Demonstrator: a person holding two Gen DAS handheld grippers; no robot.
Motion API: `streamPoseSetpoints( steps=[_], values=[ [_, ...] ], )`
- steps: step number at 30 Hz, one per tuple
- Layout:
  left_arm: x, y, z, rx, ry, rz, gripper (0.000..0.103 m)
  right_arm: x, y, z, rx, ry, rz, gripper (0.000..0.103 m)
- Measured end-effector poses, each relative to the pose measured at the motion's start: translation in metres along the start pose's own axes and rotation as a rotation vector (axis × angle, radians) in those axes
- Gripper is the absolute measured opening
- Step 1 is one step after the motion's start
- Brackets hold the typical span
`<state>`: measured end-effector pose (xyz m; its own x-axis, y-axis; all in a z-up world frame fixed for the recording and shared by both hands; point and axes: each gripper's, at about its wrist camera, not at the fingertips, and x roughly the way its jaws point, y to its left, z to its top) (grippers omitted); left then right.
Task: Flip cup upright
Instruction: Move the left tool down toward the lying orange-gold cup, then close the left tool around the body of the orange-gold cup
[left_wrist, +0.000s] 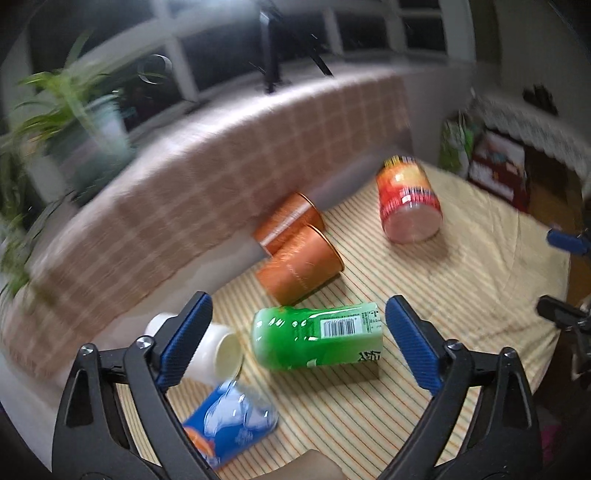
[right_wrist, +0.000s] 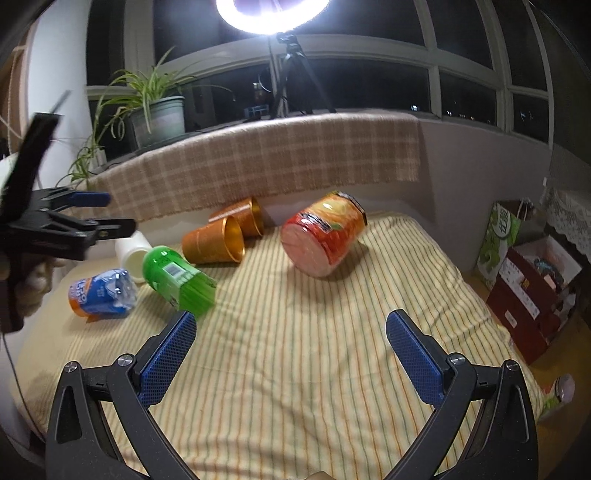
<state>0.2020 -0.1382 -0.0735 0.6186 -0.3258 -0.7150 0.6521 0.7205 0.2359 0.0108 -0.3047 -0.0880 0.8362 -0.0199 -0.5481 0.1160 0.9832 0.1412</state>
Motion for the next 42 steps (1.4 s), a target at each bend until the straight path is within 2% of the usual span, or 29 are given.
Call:
streamPoseSetpoints(
  steps=[4,5,6,7,15,21,30,37,42],
  values=[
    [0.038,-0.001,0.014,0.040,0.080,-0.037,0.094,0.003,-0.010,-0.007,0.029,0.019,-0.007,0.102],
    [0.048,-0.001,0.018,0.047,0.100,-0.046,0.092,0.004,-0.014,-0.009,0.035,0.024,-0.010,0.102],
    [0.057,-0.002,0.022,0.060,0.118,-0.045,0.086,0.004,-0.016,-0.011,0.039,0.028,-0.013,0.102],
    [0.063,-0.001,0.023,0.072,0.130,-0.042,0.085,0.005,-0.019,-0.012,0.044,0.032,-0.017,0.102],
    [0.110,-0.004,0.030,0.176,0.238,-0.027,0.085,0.013,-0.038,-0.018,0.086,0.052,-0.022,0.102],
    [0.127,-0.008,0.031,0.250,0.275,-0.008,0.085,0.019,-0.045,-0.020,0.109,0.069,-0.007,0.102],
    [0.151,-0.015,0.028,0.302,0.326,0.000,0.085,0.022,-0.054,-0.022,0.126,0.080,-0.007,0.102],
    [0.155,-0.016,0.023,0.317,0.325,0.007,0.085,0.025,-0.059,-0.025,0.148,0.094,-0.003,0.102],
    [0.161,-0.025,0.017,0.371,0.327,0.029,0.082,0.026,-0.059,-0.025,0.153,0.098,-0.001,0.102]
  ],
)
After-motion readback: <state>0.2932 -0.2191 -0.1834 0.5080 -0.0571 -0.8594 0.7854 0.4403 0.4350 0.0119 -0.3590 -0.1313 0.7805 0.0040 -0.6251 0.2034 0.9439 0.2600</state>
